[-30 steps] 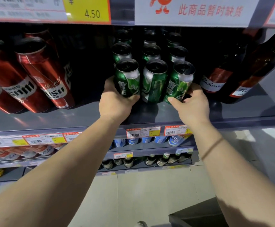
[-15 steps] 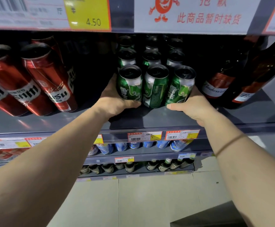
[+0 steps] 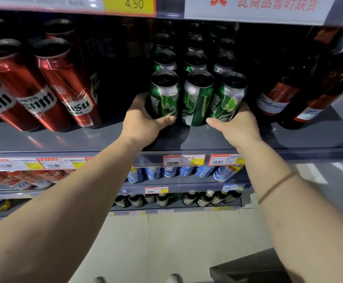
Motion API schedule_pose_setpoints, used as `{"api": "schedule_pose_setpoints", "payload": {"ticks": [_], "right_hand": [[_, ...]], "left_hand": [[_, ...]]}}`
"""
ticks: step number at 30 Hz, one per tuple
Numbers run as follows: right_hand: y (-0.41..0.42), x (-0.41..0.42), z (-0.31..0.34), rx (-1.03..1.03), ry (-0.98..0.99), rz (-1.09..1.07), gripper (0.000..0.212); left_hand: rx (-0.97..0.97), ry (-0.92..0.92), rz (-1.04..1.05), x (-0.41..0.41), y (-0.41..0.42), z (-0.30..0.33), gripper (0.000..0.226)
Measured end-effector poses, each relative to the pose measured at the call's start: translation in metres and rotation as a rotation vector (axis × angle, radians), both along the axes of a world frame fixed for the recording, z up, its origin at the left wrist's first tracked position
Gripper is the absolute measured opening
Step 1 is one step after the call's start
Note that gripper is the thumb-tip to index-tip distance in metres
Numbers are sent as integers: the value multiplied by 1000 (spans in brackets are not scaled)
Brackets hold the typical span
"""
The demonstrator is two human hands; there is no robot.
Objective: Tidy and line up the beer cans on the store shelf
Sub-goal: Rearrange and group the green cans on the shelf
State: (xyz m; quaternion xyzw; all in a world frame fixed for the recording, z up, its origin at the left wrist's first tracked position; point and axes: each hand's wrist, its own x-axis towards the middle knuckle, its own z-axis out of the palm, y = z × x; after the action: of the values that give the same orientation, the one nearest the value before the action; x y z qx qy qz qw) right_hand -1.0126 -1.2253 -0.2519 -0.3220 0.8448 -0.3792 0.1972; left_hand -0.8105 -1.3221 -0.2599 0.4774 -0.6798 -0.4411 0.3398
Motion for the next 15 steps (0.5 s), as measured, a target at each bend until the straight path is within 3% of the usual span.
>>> {"api": "schedule_pose_setpoints", "payload": {"ticks": [8, 11, 15], "right_hand": [[7, 18, 9, -33, 40, -81, 77], [17, 28, 5, -113, 76, -170, 73], [25, 50, 3, -281, 147, -262, 60]], "left_hand": [[40, -20, 89, -8, 6, 0, 83], [47, -91, 26, -4, 3, 1, 94], [48, -112, 46, 3, -2, 2, 87]]}}
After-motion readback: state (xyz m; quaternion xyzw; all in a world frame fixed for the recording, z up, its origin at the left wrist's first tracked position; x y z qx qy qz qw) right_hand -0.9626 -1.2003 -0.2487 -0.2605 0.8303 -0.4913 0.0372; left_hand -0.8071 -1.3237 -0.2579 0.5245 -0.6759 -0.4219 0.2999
